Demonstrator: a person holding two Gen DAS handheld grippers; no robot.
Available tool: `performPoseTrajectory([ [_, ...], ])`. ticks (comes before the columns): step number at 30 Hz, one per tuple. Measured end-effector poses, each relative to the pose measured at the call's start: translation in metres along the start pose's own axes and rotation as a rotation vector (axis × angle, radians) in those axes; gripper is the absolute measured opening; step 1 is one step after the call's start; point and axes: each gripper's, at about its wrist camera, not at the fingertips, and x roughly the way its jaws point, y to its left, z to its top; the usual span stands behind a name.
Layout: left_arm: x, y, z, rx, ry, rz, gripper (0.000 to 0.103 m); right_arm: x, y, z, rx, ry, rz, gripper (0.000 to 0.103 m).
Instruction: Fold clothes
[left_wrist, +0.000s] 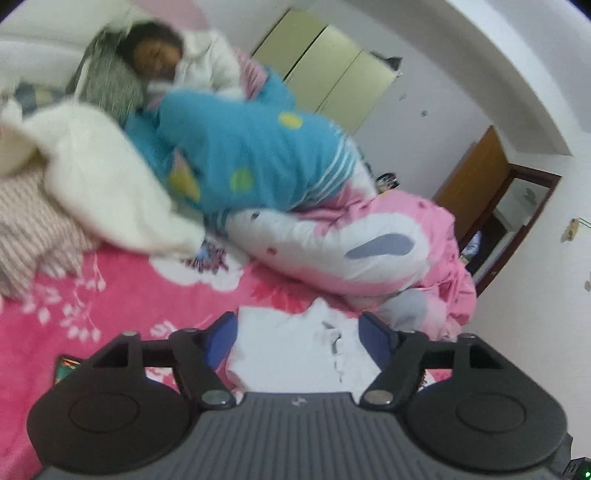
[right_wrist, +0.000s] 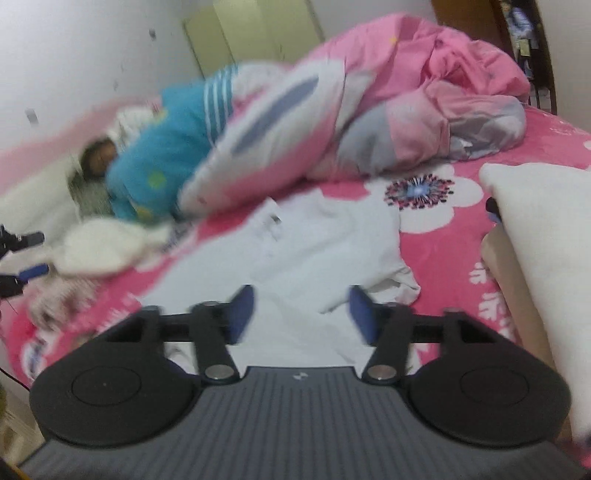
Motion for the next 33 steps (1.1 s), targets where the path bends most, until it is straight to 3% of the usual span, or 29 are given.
performPoseTrajectory([
  [3,-0.016,-0.021,-0.009,0.048,0.007,-0.009,0.086,-0.023,0.001,-0.012,0.048,-0.028,-0.006,0.092],
  [5,-0.019,-0.032,-0.018,0.067,0.03,-0.024,0.088,-0.035,0.001,-0.018,0.085,-0.046,-0.025,0.1],
  [7,-0.018,-0.041,-0.027,0.08,0.057,-0.035,0.089,-0.045,0.001,-0.023,0.122,-0.053,-0.088,0.102],
  [10,-0.014,-0.05,-0.037,0.088,0.099,-0.04,0.094,-0.053,0.008,-0.025,0.138,-0.041,-0.271,0.102],
  [12,-0.012,-0.055,-0.04,0.091,0.127,-0.051,0.096,-0.056,0.012,-0.026,0.116,-0.041,-0.325,0.102],
  [16,-0.001,-0.065,-0.033,0.104,0.136,-0.096,0.101,-0.059,0.021,-0.015,0.03,-0.052,-0.292,0.102],
  [20,0.025,-0.084,-0.013,0.156,0.127,-0.138,0.103,-0.048,0.045,0.029,-0.092,-0.089,-0.216,0.102],
  [23,0.064,-0.102,0.008,0.227,0.114,-0.135,0.103,-0.03,0.064,0.072,-0.193,-0.141,-0.198,0.102],
  [28,0.184,-0.118,0.036,0.301,0.169,0.01,0.103,0.041,0.063,0.152,-0.229,-0.221,-0.134,0.102],
  [33,0.313,-0.099,0.032,0.327,0.267,0.105,0.101,0.15,0.029,0.196,-0.18,-0.201,-0.094,0.102],
])
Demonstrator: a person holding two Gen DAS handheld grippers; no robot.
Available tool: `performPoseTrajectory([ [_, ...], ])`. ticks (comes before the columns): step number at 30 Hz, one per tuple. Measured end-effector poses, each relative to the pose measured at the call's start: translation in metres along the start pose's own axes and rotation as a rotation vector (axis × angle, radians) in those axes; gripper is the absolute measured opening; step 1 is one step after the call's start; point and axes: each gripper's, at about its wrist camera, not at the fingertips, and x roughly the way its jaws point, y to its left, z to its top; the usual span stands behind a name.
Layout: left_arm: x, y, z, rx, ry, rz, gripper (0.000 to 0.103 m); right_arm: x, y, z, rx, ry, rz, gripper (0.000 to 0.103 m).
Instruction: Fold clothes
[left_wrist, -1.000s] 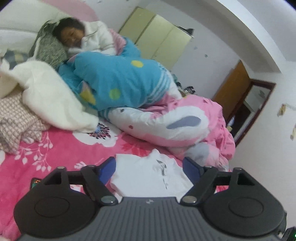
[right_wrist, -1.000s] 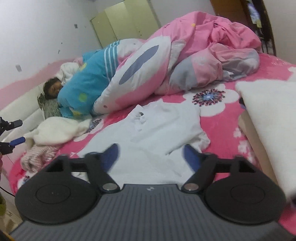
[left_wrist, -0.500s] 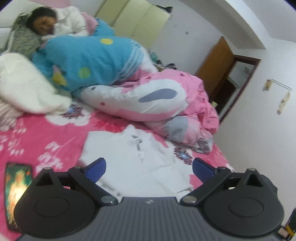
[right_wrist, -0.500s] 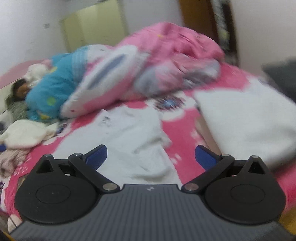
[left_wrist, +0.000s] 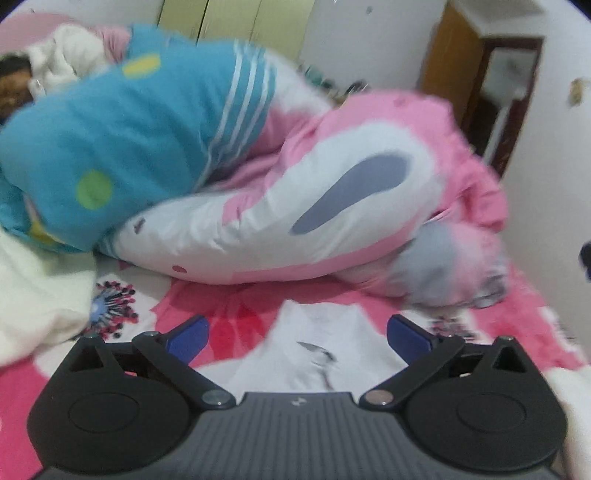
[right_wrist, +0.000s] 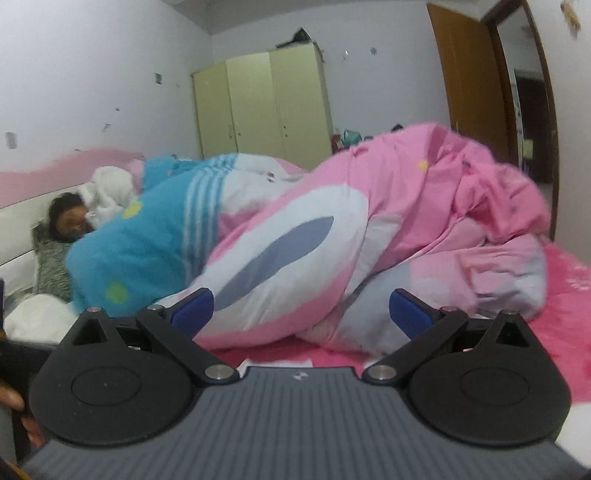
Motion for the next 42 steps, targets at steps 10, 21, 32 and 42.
performPoseTrajectory([
  [10,0.154,0.022,-0.006,-0.038,0.154,-0.029,0.056,0.217,-0.02,-0.079,-0.021,0.313,0.189,0.1],
  [21,0.188,0.016,-0.017,0.041,0.136,-0.022,0.01,0.291,-0.02,-0.11,-0.005,0.538,0.216,0.049],
  [32,0.115,0.003,-0.018,0.15,-0.116,-0.079,0.002,0.235,-0.021,-0.084,-0.017,0.377,0.305,0.004],
  [42,0.044,-0.001,-0.047,0.407,-0.122,-0.171,0.003,0.131,0.012,-0.087,-0.398,0.291,0.435,0.004],
])
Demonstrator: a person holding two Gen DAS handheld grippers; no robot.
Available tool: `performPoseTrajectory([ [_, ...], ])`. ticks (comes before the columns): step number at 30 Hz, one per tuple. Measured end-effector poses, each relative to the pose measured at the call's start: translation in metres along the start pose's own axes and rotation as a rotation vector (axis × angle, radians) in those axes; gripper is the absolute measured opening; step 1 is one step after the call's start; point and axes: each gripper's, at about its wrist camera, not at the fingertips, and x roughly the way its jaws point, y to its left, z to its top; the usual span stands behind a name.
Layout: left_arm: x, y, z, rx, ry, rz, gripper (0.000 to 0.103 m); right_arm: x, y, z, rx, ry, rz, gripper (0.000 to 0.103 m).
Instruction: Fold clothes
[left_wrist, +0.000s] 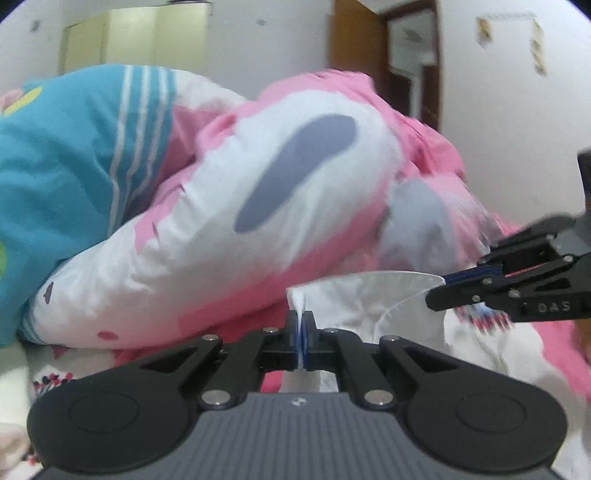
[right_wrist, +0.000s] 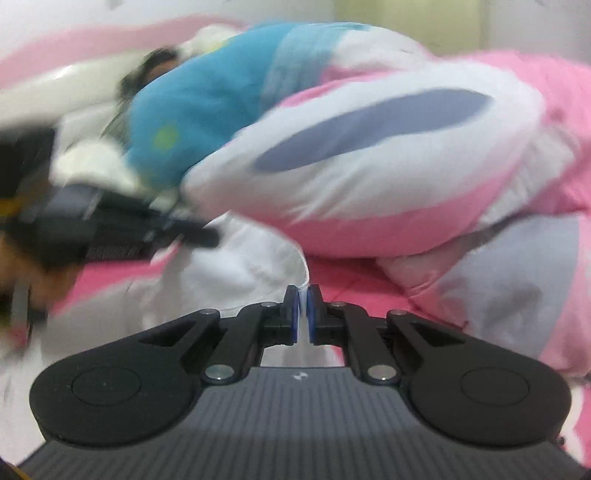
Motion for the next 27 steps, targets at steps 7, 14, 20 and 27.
performPoseTrajectory([
  [7,-0.011,-0.001,-0.025,0.115,0.268,-0.152,0.052,0.0,0.048,-0.043,-0.322,0.298,0.024,0.012],
  [14,-0.028,0.036,-0.002,-0.147,0.172,-0.223,0.052,-0.032,0.034,-0.018,-0.261,0.288,0.063,0.018],
  [20,-0.013,0.023,0.009,-0.146,0.172,-0.204,0.05,-0.051,0.016,0.002,-0.075,0.141,0.125,0.018],
  [27,0.065,-0.012,-0.032,0.084,0.39,0.093,0.047,0.036,0.015,-0.036,0.024,0.303,0.05,0.017],
])
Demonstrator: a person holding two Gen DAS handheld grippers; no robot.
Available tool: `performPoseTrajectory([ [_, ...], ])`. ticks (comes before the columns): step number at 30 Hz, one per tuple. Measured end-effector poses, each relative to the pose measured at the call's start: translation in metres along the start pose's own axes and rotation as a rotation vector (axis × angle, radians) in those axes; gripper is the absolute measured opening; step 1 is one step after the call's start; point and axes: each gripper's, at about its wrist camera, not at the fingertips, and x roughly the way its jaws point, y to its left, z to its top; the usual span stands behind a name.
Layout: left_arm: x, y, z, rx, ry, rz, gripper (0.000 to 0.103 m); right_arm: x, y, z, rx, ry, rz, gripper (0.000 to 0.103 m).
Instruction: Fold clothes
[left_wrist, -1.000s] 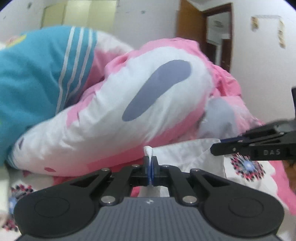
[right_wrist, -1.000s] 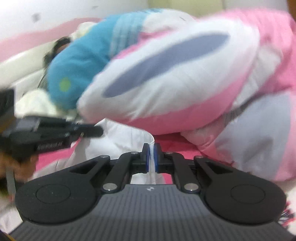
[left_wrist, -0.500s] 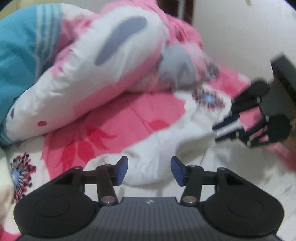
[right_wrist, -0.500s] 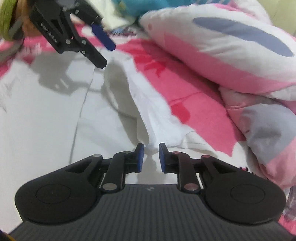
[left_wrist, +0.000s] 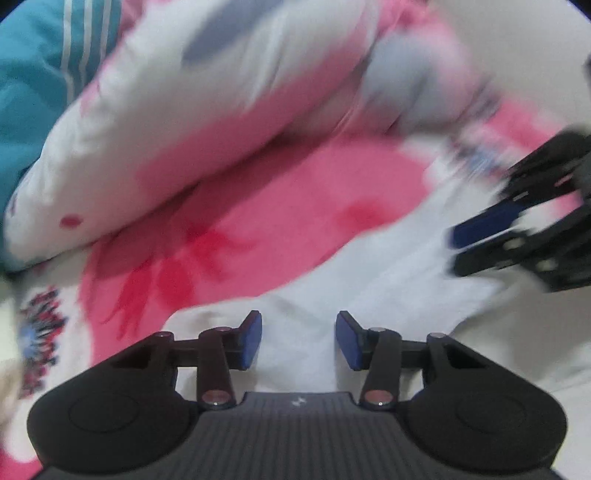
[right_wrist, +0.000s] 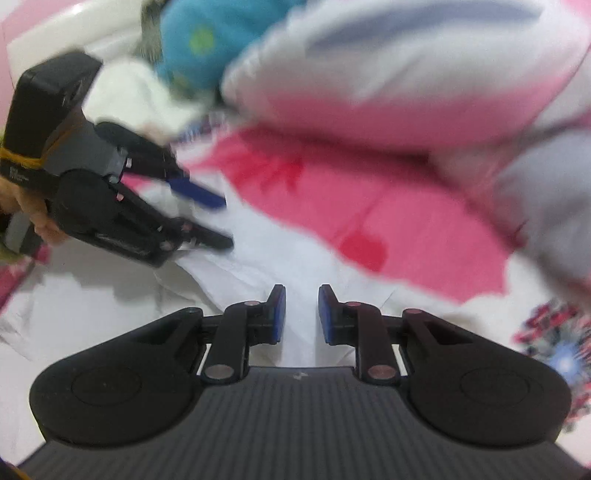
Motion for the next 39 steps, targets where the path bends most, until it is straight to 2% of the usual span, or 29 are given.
performPoseTrajectory([
  [2,0.006,0.005,-0.001,-0.017,-0.027,0.022,0.05,0.023,0.0,-0.005,-0.014,0.05,-0.014,0.016],
  [6,0.011,0.016,0.001,-0.049,-0.068,0.037,0.057,0.03,-0.006,-0.005,-0.022,0.003,-0.039,0.015],
  [9,0.005,0.033,-0.001,-0.12,-0.07,-0.004,0.056,0.027,-0.012,-0.006,0.003,-0.014,-0.034,0.015],
  [12,-0.01,0.051,-0.001,-0.162,-0.1,0.004,0.055,0.01,-0.016,-0.003,0.035,-0.064,-0.061,0.018],
  [14,-0.008,0.058,-0.001,-0.165,-0.067,0.042,0.054,0.003,-0.023,-0.002,0.071,-0.106,-0.06,0.018],
  [17,0.01,0.061,-0.008,-0.175,-0.011,0.109,0.056,0.024,-0.031,-0.006,0.1,-0.062,-0.092,0.018],
  [18,0.014,0.061,-0.011,-0.184,-0.021,0.119,0.056,0.032,-0.032,-0.009,0.104,-0.049,-0.107,0.018],
  [21,0.013,0.055,-0.012,-0.199,-0.058,0.184,0.056,0.041,-0.038,-0.012,0.169,-0.105,-0.131,0.02],
  [24,0.006,0.052,-0.007,-0.212,-0.062,0.261,0.056,0.031,-0.041,-0.011,0.212,-0.108,-0.202,0.021],
  [27,-0.02,0.056,-0.004,-0.268,-0.094,0.314,0.054,0.002,-0.036,-0.012,0.234,-0.123,-0.24,0.022],
  [31,-0.076,0.06,-0.002,-0.371,-0.143,0.291,0.054,-0.057,-0.017,-0.018,0.314,-0.204,-0.194,0.023],
  [35,-0.155,0.042,-0.003,-0.402,-0.214,0.22,0.056,-0.127,0.023,-0.041,0.378,-0.307,-0.13,0.024],
  [39,-0.243,0.004,-0.023,-0.348,-0.285,0.12,0.066,-0.189,0.07,-0.08,0.414,-0.387,-0.081,0.027],
])
